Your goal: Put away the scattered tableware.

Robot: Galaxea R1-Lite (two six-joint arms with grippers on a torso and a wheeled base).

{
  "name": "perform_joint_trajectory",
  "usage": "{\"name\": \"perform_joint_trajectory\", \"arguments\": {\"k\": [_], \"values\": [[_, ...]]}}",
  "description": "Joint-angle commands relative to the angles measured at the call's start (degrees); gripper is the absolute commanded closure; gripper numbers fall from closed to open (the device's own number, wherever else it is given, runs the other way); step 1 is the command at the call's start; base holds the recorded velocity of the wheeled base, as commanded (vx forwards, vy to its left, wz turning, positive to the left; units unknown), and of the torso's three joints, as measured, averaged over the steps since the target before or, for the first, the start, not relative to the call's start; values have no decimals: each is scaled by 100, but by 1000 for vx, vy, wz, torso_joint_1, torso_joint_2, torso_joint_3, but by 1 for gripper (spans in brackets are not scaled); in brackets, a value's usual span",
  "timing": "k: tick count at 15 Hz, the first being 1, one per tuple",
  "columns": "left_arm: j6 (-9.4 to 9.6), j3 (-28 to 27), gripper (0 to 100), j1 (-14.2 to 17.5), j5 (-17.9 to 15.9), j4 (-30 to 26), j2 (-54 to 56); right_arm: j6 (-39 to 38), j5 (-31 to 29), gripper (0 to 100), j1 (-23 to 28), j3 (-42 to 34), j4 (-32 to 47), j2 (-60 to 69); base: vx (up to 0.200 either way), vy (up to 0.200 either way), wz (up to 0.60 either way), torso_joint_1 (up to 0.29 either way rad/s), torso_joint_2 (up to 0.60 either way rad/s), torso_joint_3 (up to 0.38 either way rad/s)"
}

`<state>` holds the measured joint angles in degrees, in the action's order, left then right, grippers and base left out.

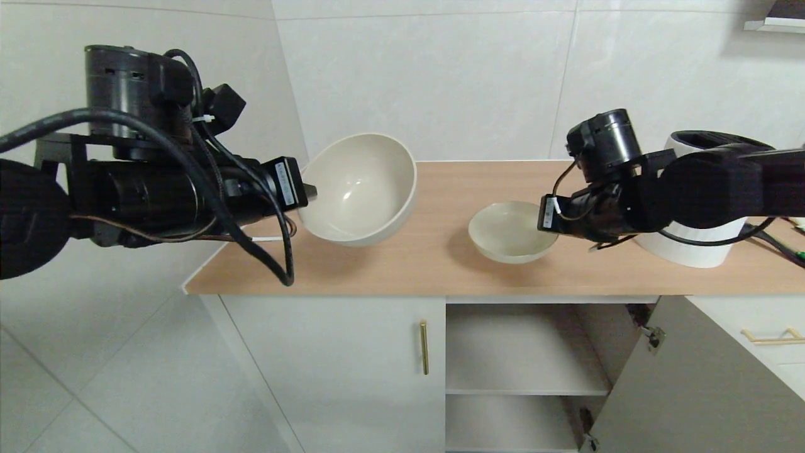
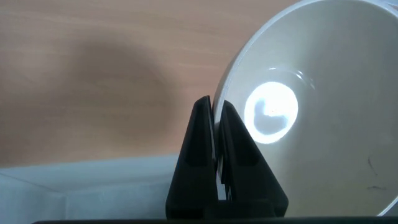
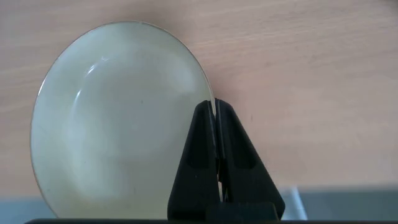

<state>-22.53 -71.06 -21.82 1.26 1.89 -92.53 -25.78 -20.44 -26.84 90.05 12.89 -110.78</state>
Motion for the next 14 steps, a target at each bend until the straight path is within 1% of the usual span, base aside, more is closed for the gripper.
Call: {"name": "perform_joint_trajectory", "arguments": {"k": [1, 3, 4, 5, 6, 7, 8, 9, 10, 12, 14], "values": [[-6, 382, 100, -103, -90, -4, 481, -120, -3, 100, -365, -664, -14, 1146, 0, 0, 0, 0, 0, 0], [3, 787, 100, -252, -90, -13, 736, -129, -12, 100, -462, -1007, -14, 1392, 0, 0, 0, 0, 0, 0], [3, 1112, 100, -314, -126, -4, 947, -129, -56, 100, -480, -1350, -14, 1524, 0, 0, 0, 0, 0, 0], [3, 1156, 100, -314, -126, -4, 965, -129, -65, 100, -480, -1403, -14, 1550, 0, 0, 0, 0, 0, 0], [-15, 1498, 100, -542, -134, -13, 1114, -120, -109, 100, -629, -1930, -14, 1849, 0, 0, 0, 0, 0, 0], [-6, 1639, 100, -595, -143, -4, 1184, -120, -118, 100, -682, -2053, -14, 1928, 0, 0, 0, 0, 0, 0], [-6, 2079, 100, -771, -196, -4, 1466, -138, -109, 100, -805, -2492, -23, 2113, 0, 0, 0, 0, 0, 0], [3, 2237, 100, -859, -257, -4, 1615, -190, -91, 100, -910, -2774, -40, 2218, 0, 0, 0, 0, 0, 0], [3, 2263, 100, -903, -319, -13, 1685, -225, -91, 100, -1007, -2950, -120, 2236, 0, 0, 0, 0, 0, 0], [3, 2298, 100, -1017, -354, -13, 1703, -225, -83, 100, -1042, -3152, -243, 2209, 0, 0, 0, 0, 0, 0], [3, 2307, 100, -1026, -354, -13, 1633, -225, -74, 100, -1033, -3160, -251, 2122, 0, 0, 0, -18, 35, 43]]}}
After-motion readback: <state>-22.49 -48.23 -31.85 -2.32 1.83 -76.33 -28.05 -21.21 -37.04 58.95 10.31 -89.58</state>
